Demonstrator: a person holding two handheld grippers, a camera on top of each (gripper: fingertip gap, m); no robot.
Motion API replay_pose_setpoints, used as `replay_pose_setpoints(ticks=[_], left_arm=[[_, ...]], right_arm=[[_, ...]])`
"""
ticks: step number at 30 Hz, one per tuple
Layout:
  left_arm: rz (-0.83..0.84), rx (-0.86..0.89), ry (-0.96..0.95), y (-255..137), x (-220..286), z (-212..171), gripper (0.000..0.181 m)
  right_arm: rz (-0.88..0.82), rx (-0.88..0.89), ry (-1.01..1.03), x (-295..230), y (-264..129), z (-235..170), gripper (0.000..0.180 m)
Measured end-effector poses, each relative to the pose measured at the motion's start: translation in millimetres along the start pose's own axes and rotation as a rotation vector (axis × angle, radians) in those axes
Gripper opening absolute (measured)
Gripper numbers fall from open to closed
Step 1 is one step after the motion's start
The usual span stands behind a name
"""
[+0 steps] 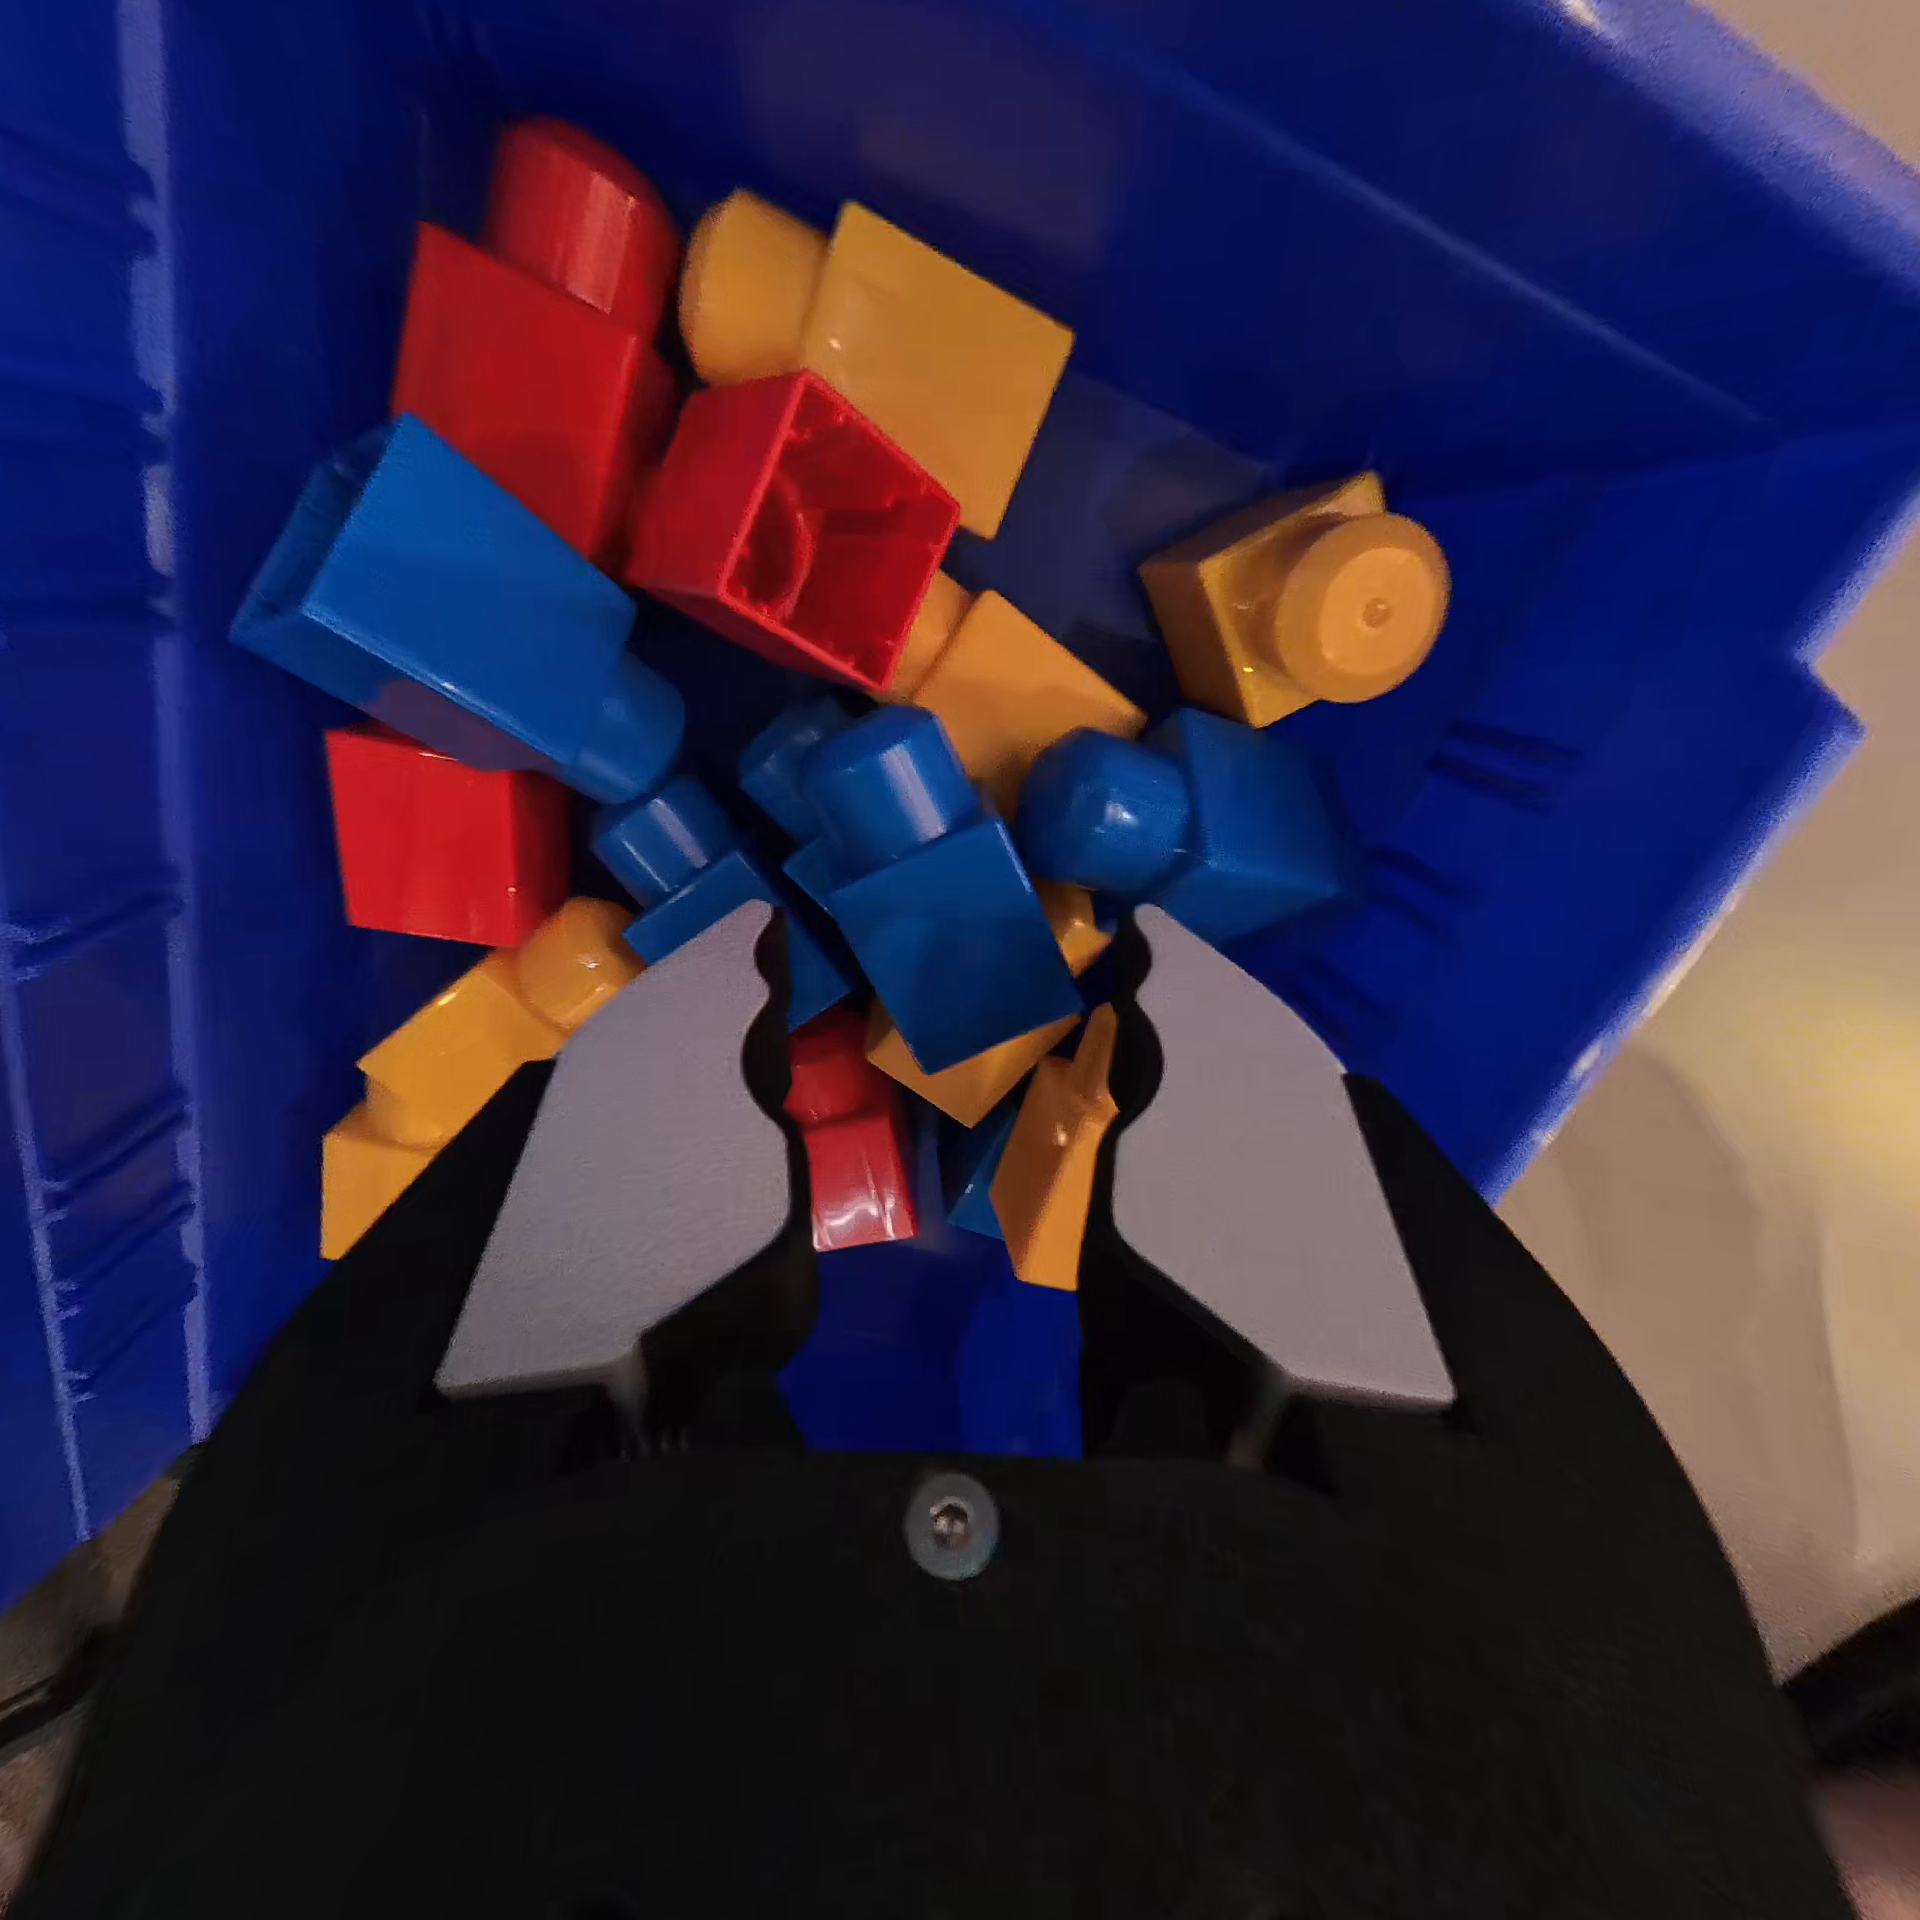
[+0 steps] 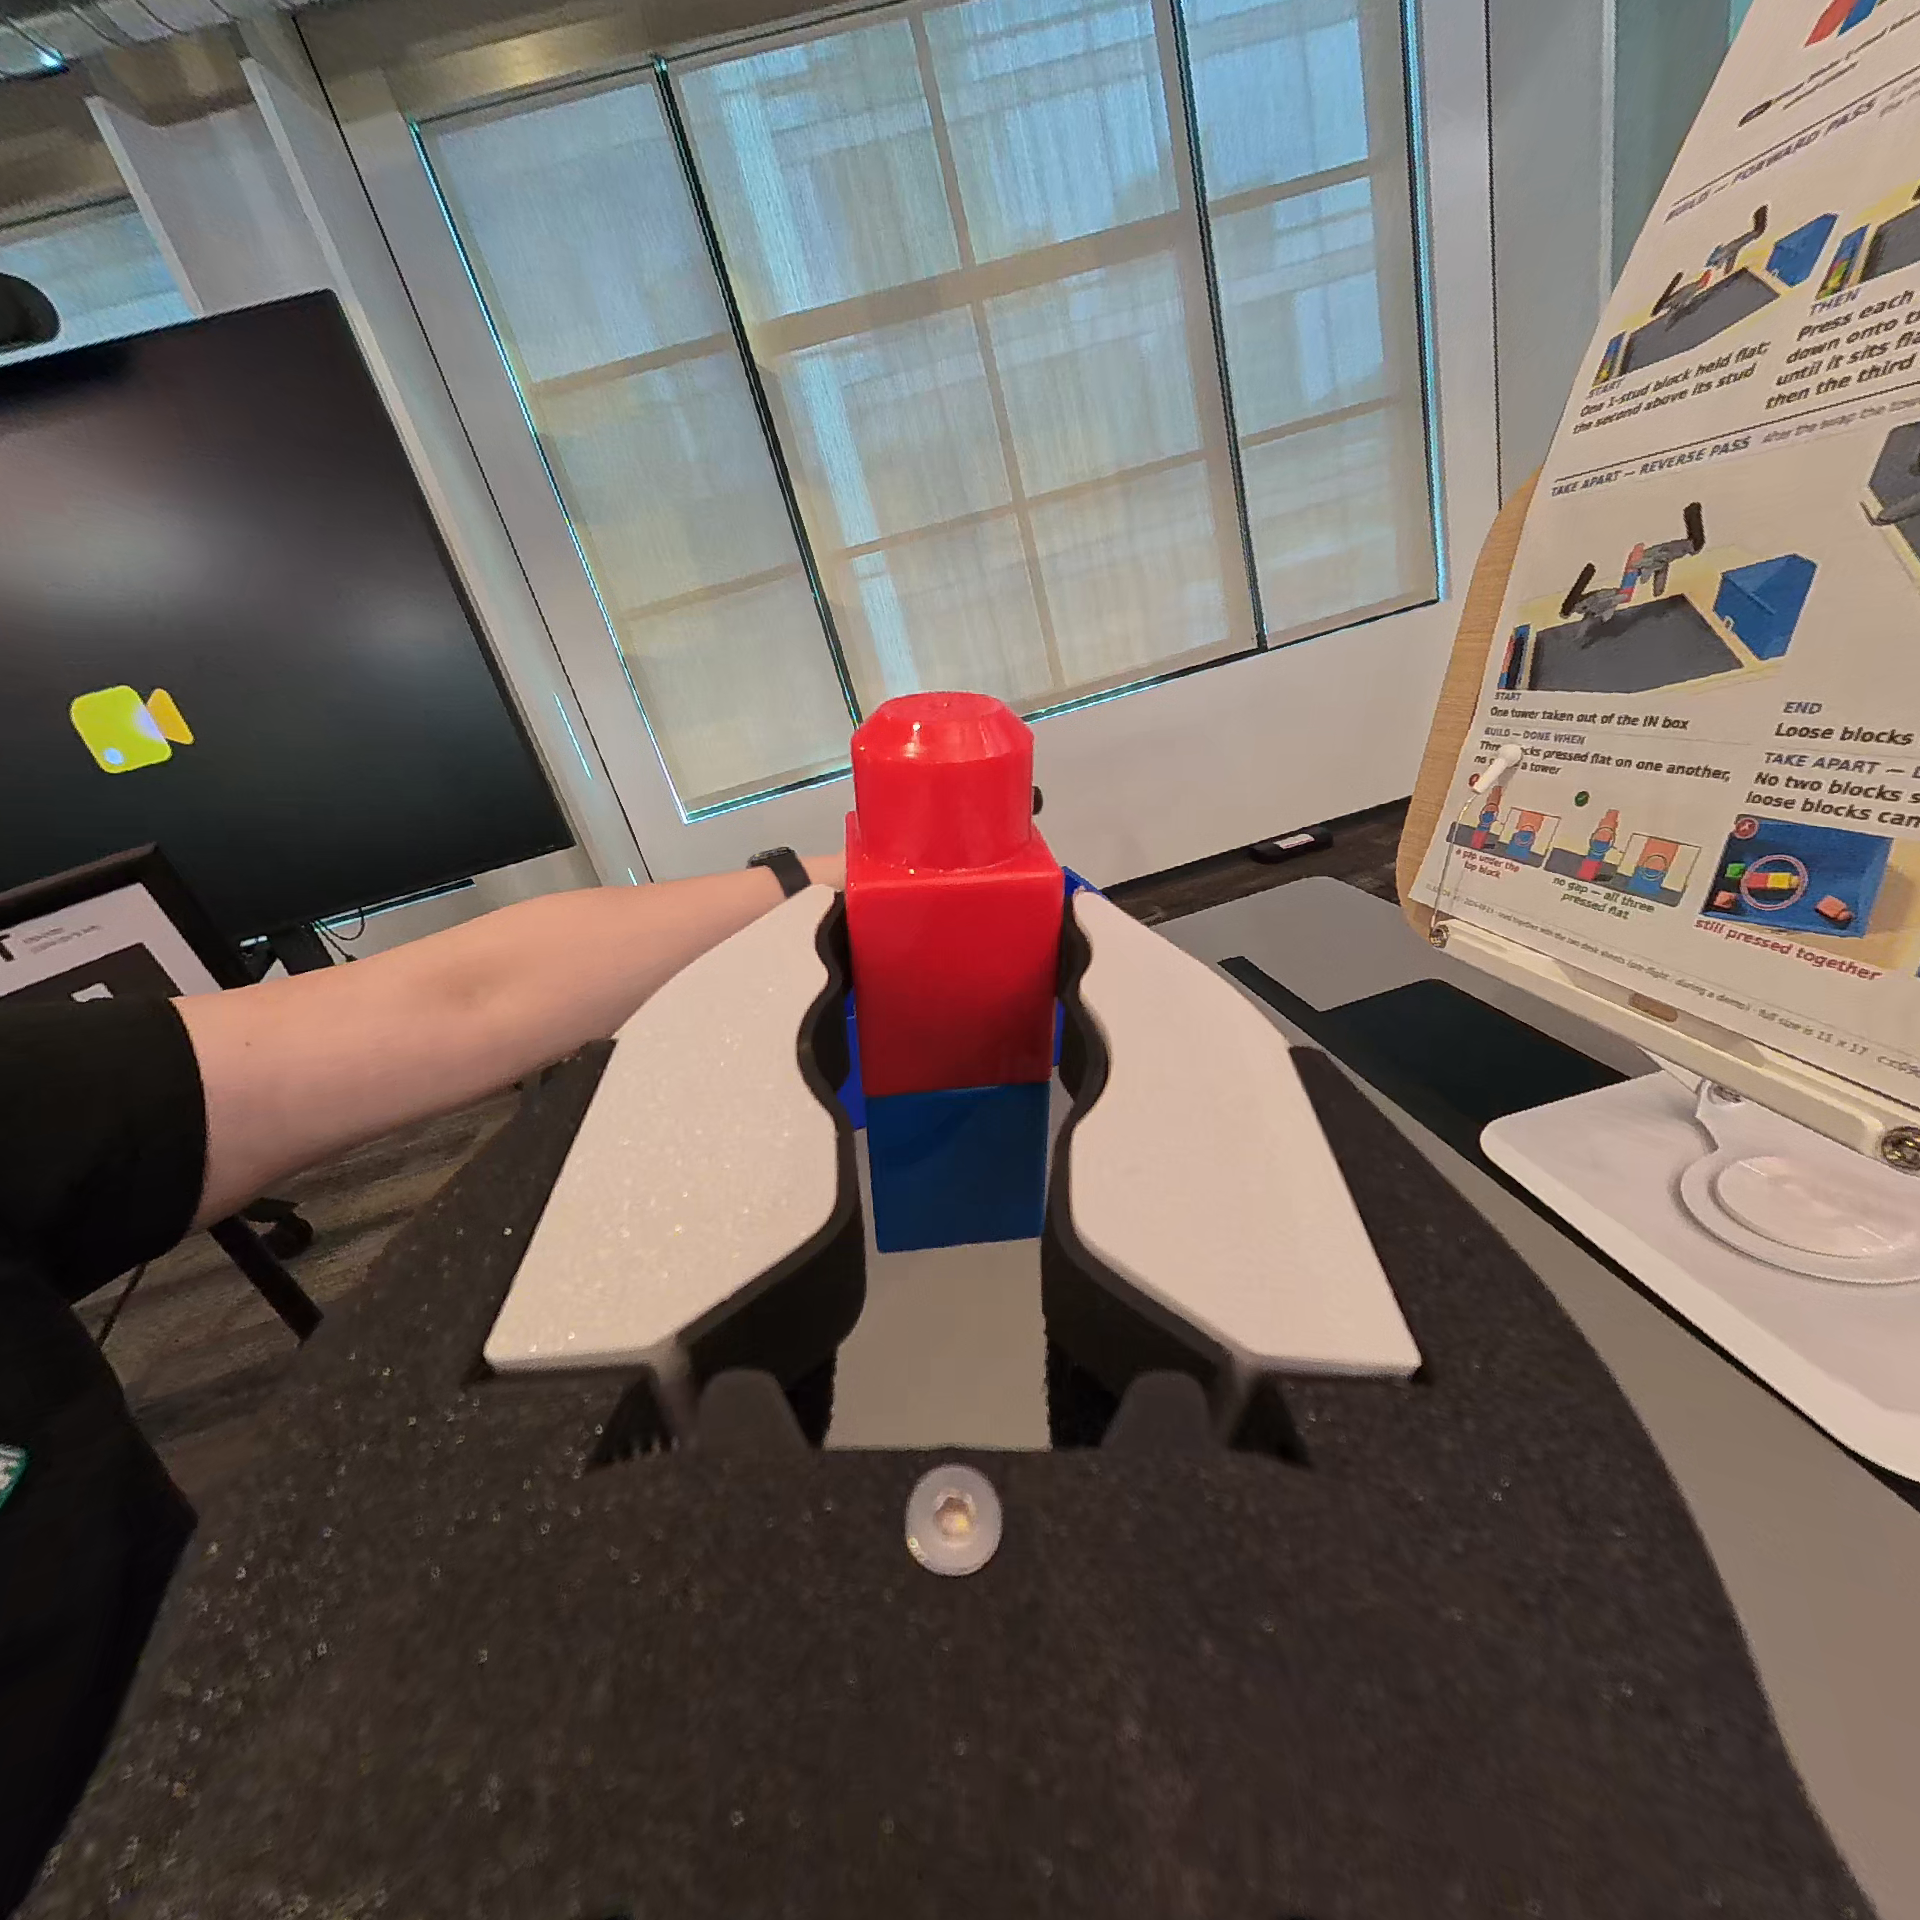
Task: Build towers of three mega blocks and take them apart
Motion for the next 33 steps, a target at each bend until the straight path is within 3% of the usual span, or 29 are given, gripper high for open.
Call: replay_pose_setpoints(ticks=[15, 23, 26, 29, 33], left_arm=[[0.080, -0.054, 0.056, 19, -5, 3, 0.039], [0.043, -0.019, 0.144, 0, -10, 6, 0.036], [-0.071, 0.055, 0.120, -26, -10, 11, 0.036], [-0.298, 0.144, 0.040, -59, -4, 19, 0.036], [-0.870, 0.369, 0.036, -135, 41, 28, 0.036]], right_arm=[[-0.003, -0.025, 0.008, 4, 0, -5, 0.037], [-0.015, -0.070, 0.019, 11, 5, -13, 0.036], [-0.017, -0.085, 0.030, 15, 8, -18, 0.036], [-0.009, -0.112, 0.055, 21, 15, -27, 0.036], [0.002, -0.190, 0.105, 31, 35, -50, 0.036]])
Point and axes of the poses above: each gripper's, where its closed fingertips meet, y out along the fingers, z out of its top, x = y × z across the jaws, the point moved 5 cm from there along -y, back along the fingers, and after that the axes turned 7 degrees about z, right-handed, at the moved point
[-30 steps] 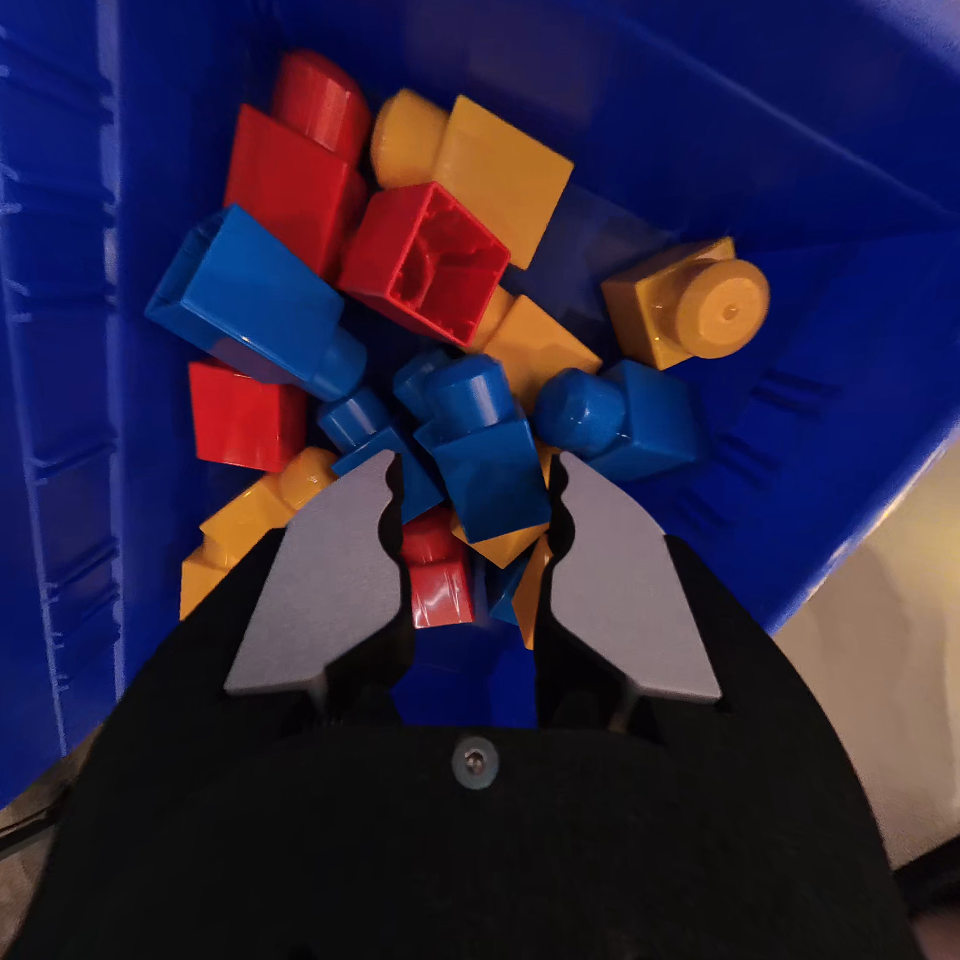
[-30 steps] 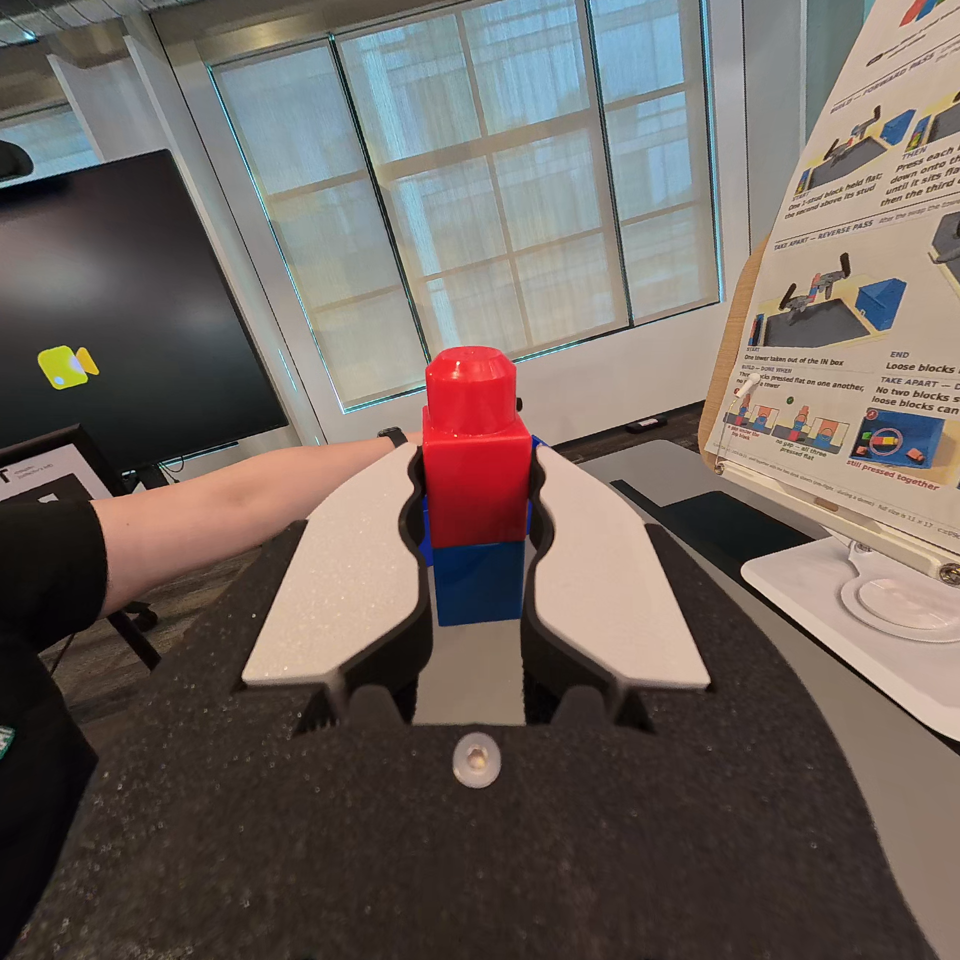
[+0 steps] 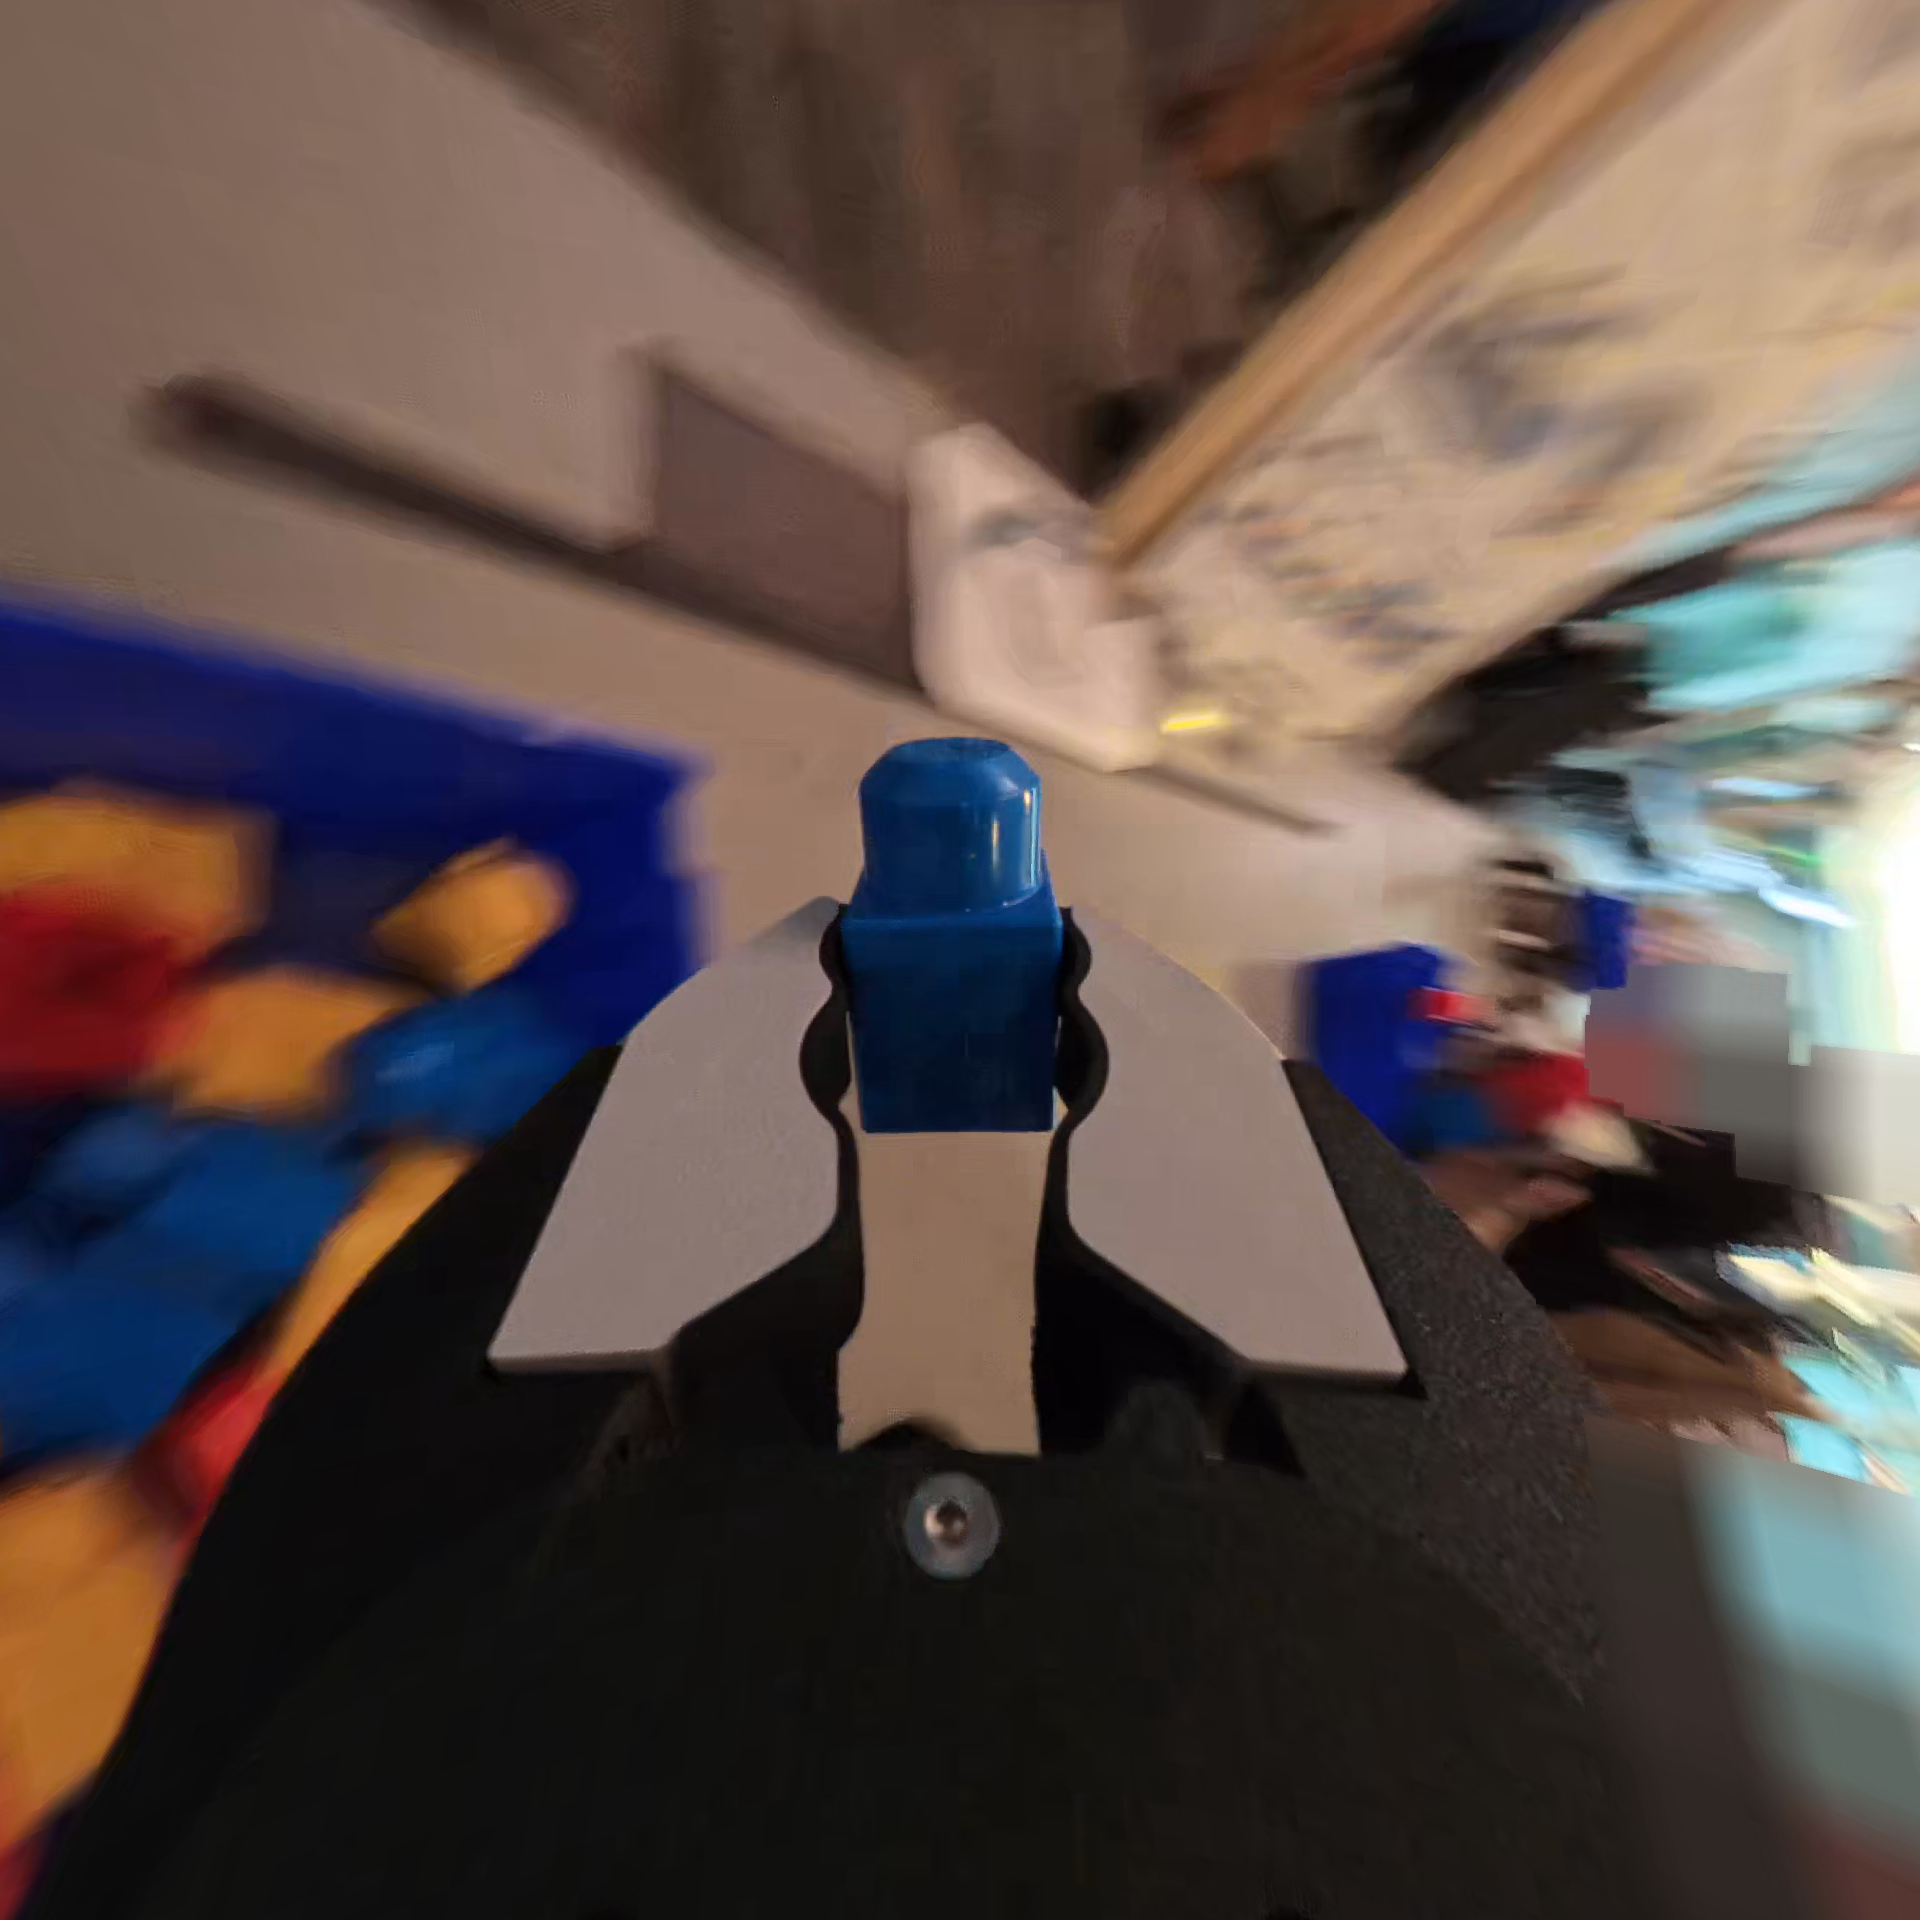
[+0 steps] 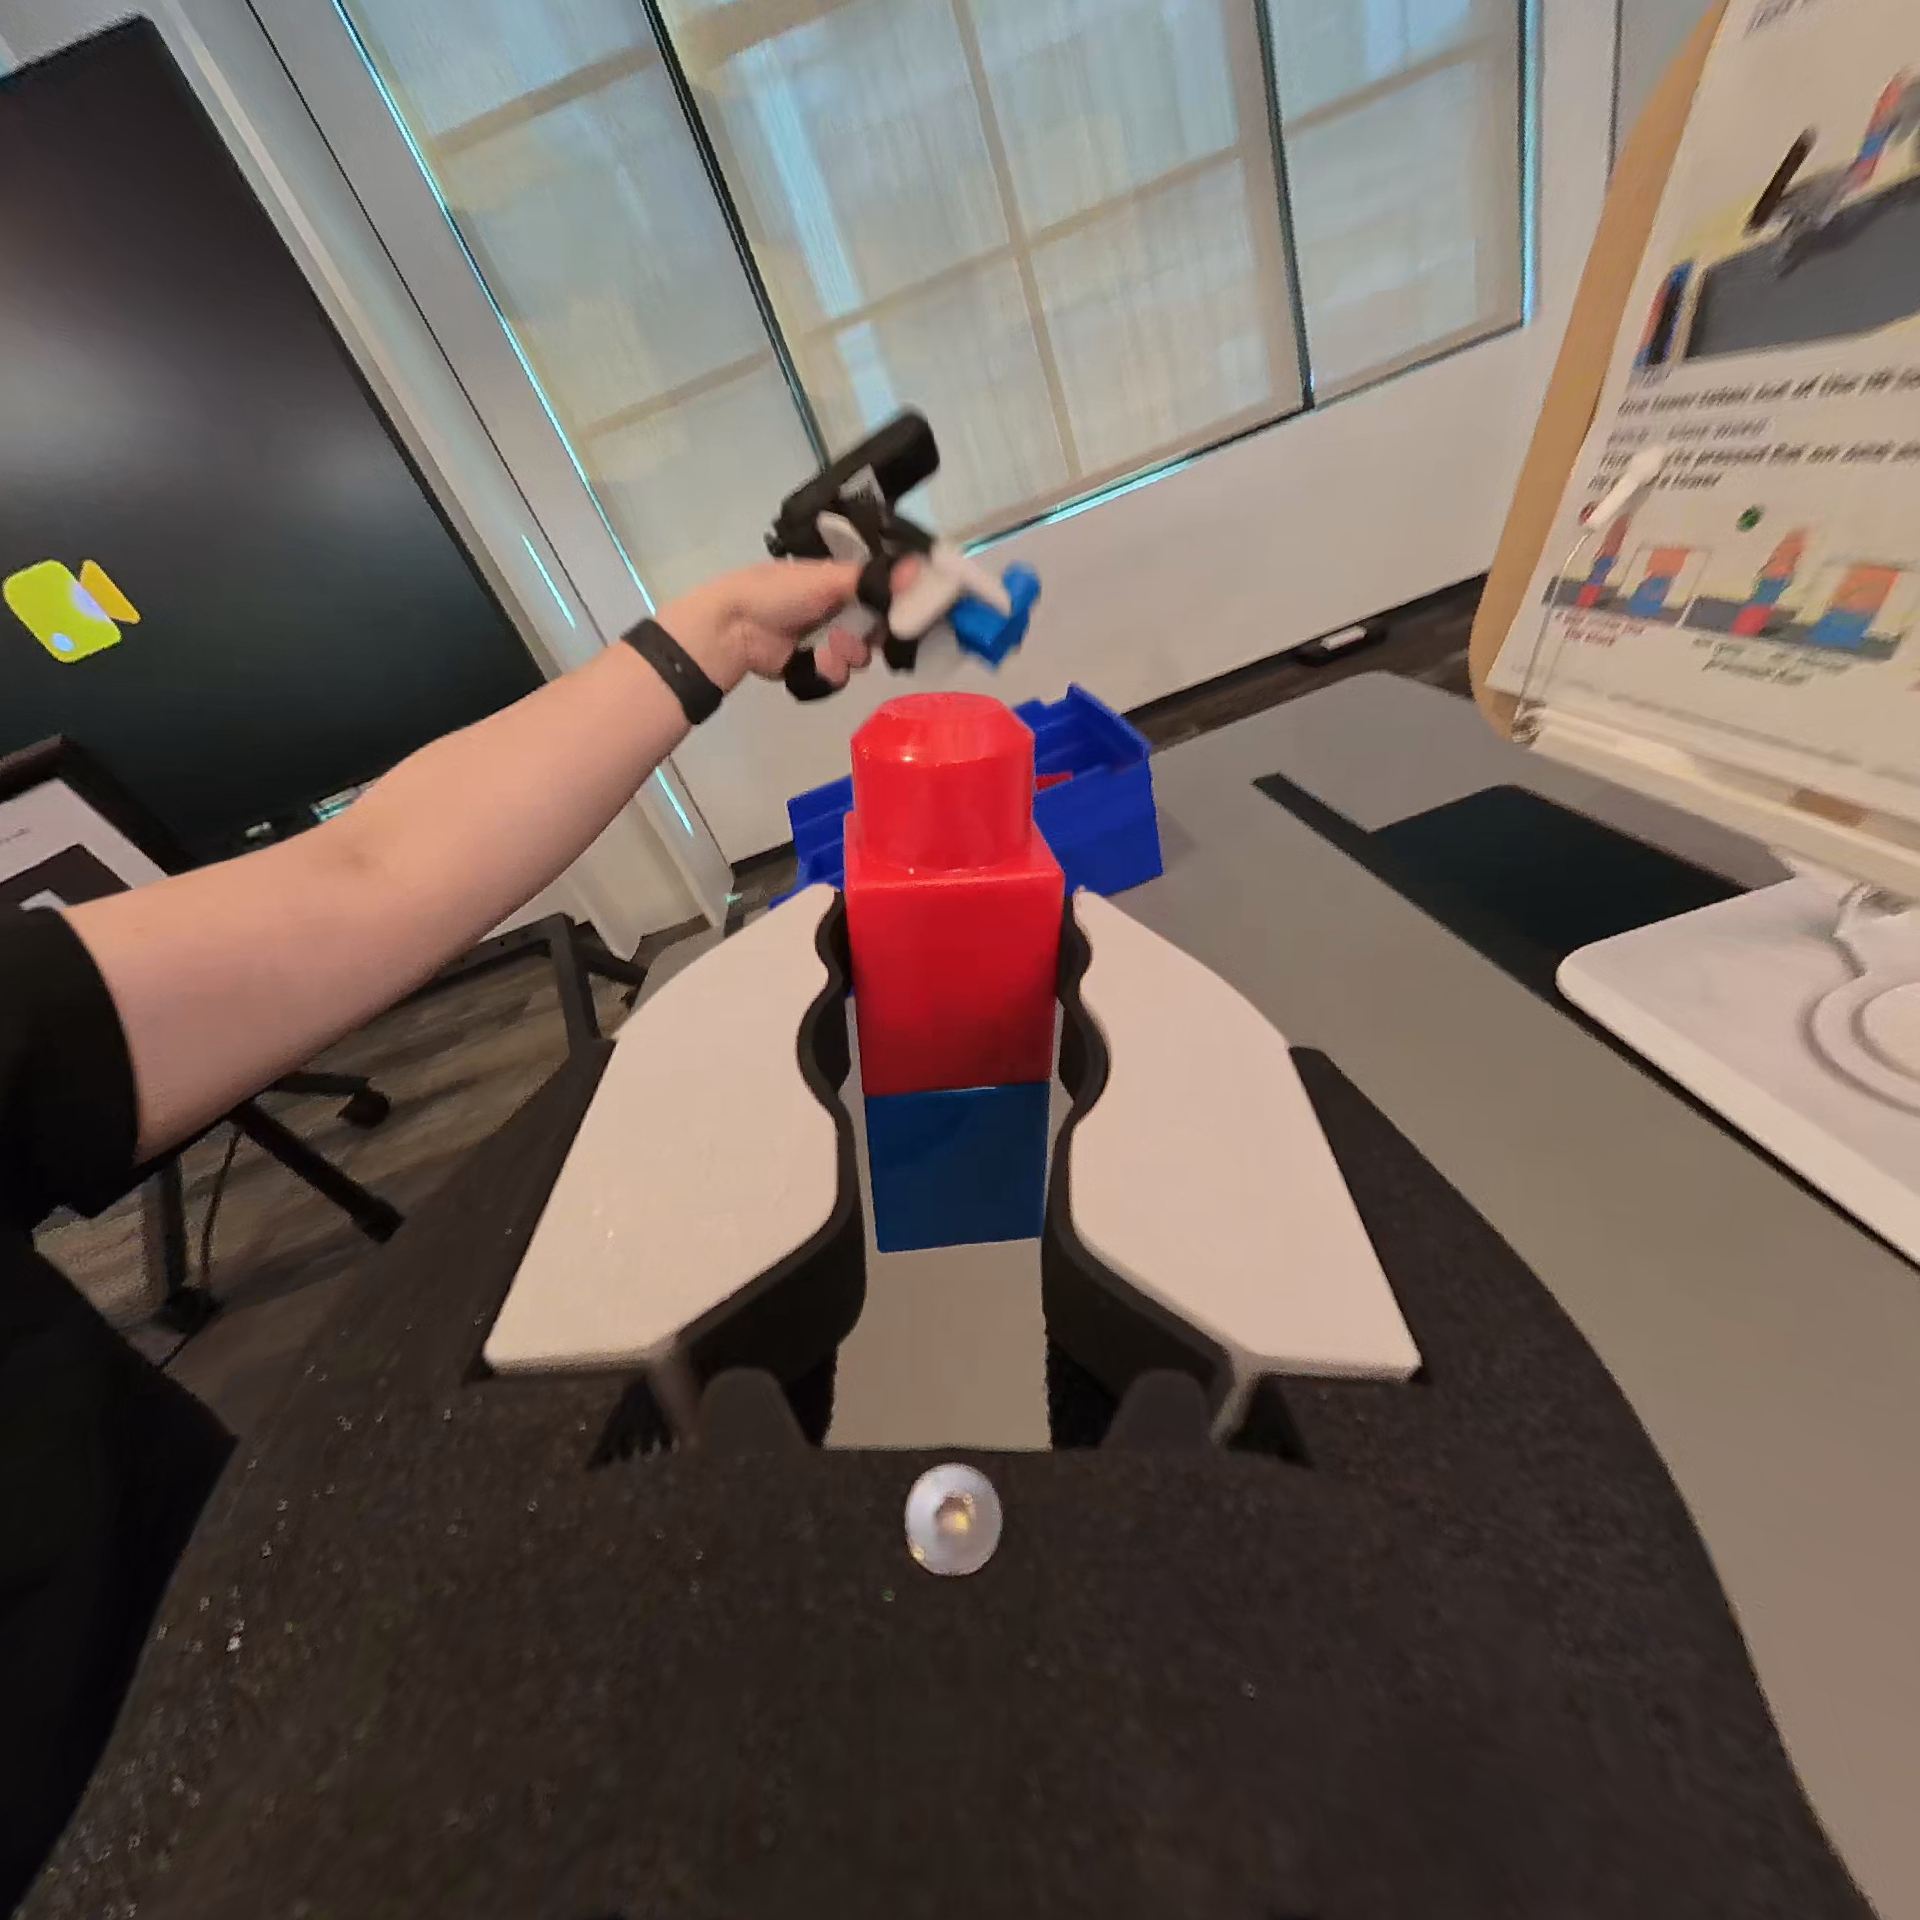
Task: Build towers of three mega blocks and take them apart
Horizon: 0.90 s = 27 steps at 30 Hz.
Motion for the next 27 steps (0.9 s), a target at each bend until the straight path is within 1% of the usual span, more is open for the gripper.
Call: replay_pose_setpoints(ticks=[2, 5, 7, 9, 11, 14, 16, 19, 21, 25, 27], left_arm=[[-0.355, 0.088, 0.069, -4, 57, -1, 0.036], [-0.747, 0.149, 0.194, -5, 128, -29, 0.035], [-0.915, 0.173, 0.283, -1, 165, -55, 0.036], [-1.031, 0.201, 0.361, 6, 196, -80, 0.036], [-1.062, 0.210, 0.449, 17, 223, -100, 0.036], [-0.991, 0.256, 0.636, 33, 253, -120, 0.035], [-0.939, 0.329, 0.704, 39, 262, -127, 0.036], [-0.982, 0.348, 0.698, 44, 264, -137, 0.036], [-0.988, 0.304, 0.694, 51, 264, -139, 0.035], [-0.972, 0.271, 0.719, 61, 264, -146, 0.036], [-0.946, 0.269, 0.737, 64, 264, -151, 0.035]], right_arm=[[0.024, -0.042, 0.017, 2, 15, -9, 0.036], [0.076, -0.091, 0.017, -4, 35, -17, 0.037], [0.118, -0.104, 0.001, -12, 46, -18, 0.037], [0.141, -0.110, -0.027, -21, 54, -17, 0.037], [0.146, -0.116, -0.074, -30, 61, -14, 0.037], [0.130, -0.136, -0.140, -42, 67, -10, 0.037], [0.129, -0.139, -0.169, -48, 69, -8, 0.036], [0.108, -0.157, -0.186, -48, 72, -10, 0.036], [0.104, -0.175, -0.188, -46, 76, -14, 0.036], [0.155, -0.158, -0.147, -47, 83, -20, 0.036], [0.156, -0.148, -0.134, -45, 84, -22, 0.036]])
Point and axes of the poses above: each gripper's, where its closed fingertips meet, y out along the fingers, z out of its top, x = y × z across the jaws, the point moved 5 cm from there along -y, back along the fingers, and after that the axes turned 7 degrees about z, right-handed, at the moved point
